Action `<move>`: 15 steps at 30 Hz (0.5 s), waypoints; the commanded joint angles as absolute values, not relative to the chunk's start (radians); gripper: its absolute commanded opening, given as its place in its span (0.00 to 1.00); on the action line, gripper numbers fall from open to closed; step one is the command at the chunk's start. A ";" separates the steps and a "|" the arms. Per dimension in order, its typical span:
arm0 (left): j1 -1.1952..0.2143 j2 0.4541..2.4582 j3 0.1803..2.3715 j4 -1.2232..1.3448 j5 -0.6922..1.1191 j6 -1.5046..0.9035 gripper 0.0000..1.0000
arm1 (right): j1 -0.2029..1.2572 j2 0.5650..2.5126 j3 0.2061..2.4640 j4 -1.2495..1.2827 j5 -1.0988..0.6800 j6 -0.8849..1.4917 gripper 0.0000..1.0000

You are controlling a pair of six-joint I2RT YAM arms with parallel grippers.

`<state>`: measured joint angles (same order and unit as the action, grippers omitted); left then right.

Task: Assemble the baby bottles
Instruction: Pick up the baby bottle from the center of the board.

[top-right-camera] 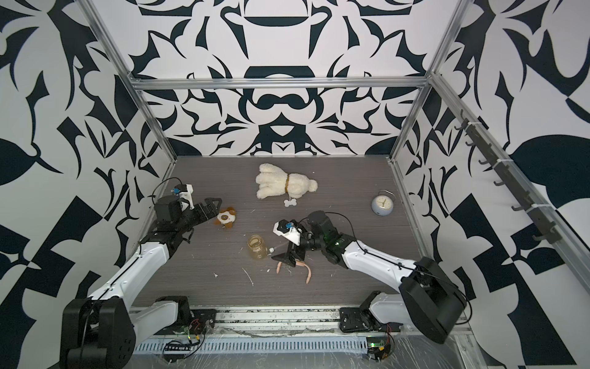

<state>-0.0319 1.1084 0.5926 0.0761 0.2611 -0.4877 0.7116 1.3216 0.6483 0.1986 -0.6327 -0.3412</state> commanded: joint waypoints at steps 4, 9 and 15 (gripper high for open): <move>-0.070 1.046 0.559 0.023 0.286 -0.534 0.99 | 0.743 1.495 0.837 0.158 -0.758 -0.435 1.00; -0.072 1.018 0.545 0.028 0.302 -0.556 0.99 | 0.772 1.626 0.951 0.085 -0.739 -0.483 0.99; -0.072 0.996 0.552 0.005 0.301 -0.529 0.99 | 0.799 1.748 1.057 0.026 -0.677 -0.484 0.98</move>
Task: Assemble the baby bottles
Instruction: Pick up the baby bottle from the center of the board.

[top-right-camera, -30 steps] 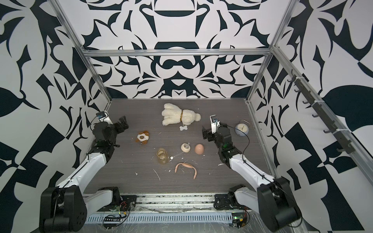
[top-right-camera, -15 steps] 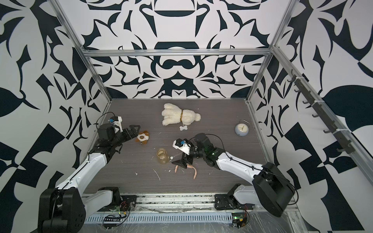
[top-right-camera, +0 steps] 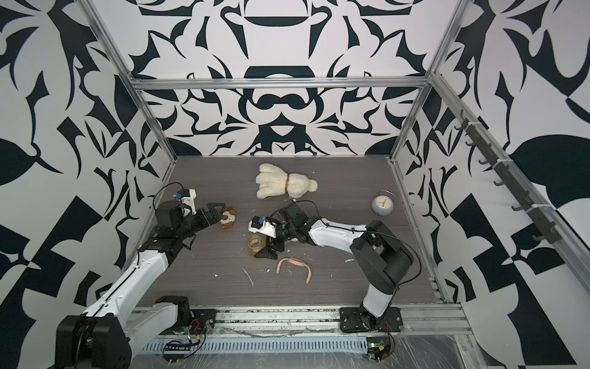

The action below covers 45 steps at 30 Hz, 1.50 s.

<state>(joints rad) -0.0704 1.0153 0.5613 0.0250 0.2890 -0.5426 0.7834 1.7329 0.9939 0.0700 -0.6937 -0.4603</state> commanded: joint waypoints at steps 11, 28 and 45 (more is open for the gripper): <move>-0.072 0.980 0.554 -0.017 0.282 -0.500 0.99 | 0.829 1.843 1.136 -0.049 -0.660 -0.518 0.59; -0.397 0.873 0.523 0.208 0.334 -0.254 0.99 | 0.566 1.492 1.014 0.060 -0.871 -0.138 0.19; -0.934 0.979 0.607 0.157 -0.155 0.070 1.00 | 0.479 1.457 0.982 0.273 -1.155 0.127 0.19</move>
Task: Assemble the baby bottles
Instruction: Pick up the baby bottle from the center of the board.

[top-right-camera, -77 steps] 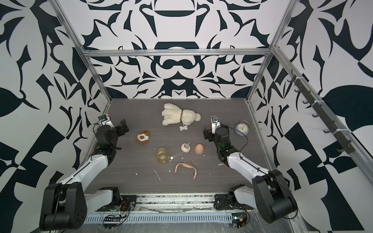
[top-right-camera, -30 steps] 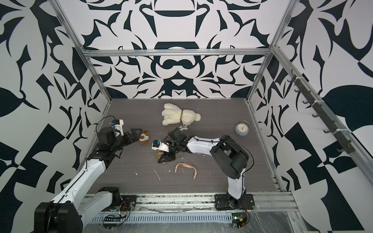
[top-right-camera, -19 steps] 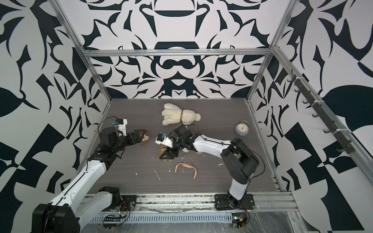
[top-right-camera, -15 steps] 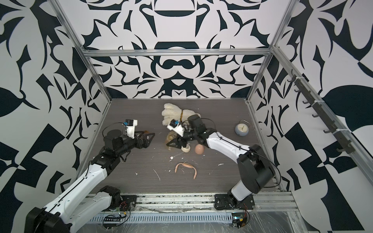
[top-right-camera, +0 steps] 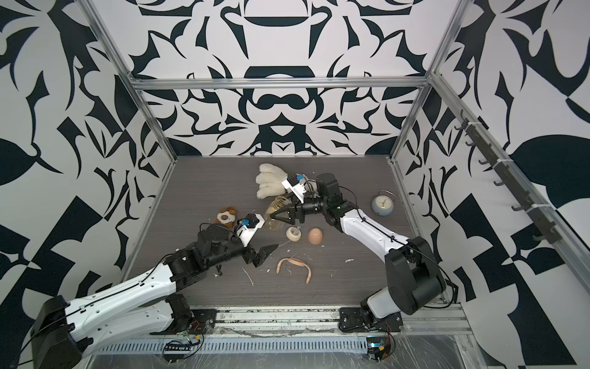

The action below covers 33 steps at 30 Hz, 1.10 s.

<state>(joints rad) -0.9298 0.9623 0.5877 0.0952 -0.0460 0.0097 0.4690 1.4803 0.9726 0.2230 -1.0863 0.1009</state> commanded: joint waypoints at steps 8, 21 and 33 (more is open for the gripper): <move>-0.934 1.039 0.587 0.302 -0.206 0.107 0.99 | 0.486 1.463 0.961 0.321 -1.167 0.171 0.18; -0.934 1.103 0.585 0.389 -0.177 0.063 0.86 | 0.491 1.495 0.930 0.420 -1.166 0.245 0.17; -0.934 1.097 0.577 0.388 -0.188 0.057 0.61 | 0.490 1.496 0.911 0.477 -1.163 0.274 0.17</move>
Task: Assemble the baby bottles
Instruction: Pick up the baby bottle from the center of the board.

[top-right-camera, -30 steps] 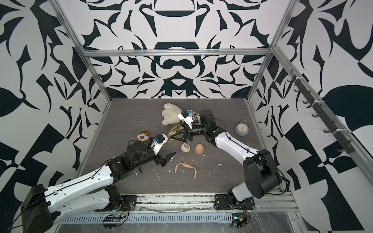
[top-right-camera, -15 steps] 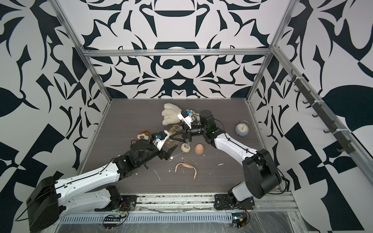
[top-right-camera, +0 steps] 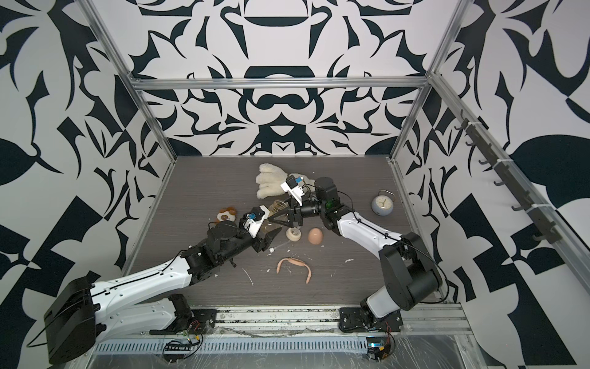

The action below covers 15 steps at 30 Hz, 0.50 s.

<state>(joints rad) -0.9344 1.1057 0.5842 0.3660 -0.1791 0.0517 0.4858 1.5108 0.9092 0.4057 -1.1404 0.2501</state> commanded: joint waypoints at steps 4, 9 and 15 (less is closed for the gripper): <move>-0.933 1.109 0.590 0.359 -0.201 0.072 0.42 | 0.491 1.496 0.899 0.531 -1.169 0.316 0.25; -0.914 1.106 0.582 0.350 -0.174 0.083 0.26 | 0.492 1.385 0.841 0.425 -1.038 0.277 0.98; -0.860 1.029 0.537 0.296 -0.090 0.080 0.14 | 0.489 1.177 0.785 0.187 -0.814 0.206 0.99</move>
<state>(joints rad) -0.8806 1.0748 0.5682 0.3248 -0.1364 0.0753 0.4870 1.2716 0.7963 0.2794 -0.9363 0.2459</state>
